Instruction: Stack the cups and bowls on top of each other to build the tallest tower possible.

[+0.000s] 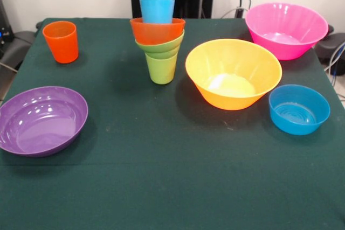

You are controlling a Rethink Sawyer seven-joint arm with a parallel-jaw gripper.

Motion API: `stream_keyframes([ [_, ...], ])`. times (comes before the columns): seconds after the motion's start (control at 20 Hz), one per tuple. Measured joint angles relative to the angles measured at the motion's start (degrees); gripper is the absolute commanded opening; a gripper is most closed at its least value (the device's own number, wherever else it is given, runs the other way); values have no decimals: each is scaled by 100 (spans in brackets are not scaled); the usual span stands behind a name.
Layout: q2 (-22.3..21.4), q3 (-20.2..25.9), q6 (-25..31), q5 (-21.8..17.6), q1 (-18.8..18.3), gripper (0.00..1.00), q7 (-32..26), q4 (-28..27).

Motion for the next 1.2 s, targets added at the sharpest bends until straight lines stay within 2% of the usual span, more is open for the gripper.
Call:
stream_keyframes([
  [0.3,-142,0,235,0,-47,100,0,23],
  [0.8,-182,5,234,0,-70,100,0,148],
  [1.2,-162,26,234,1,-272,100,0,179],
])
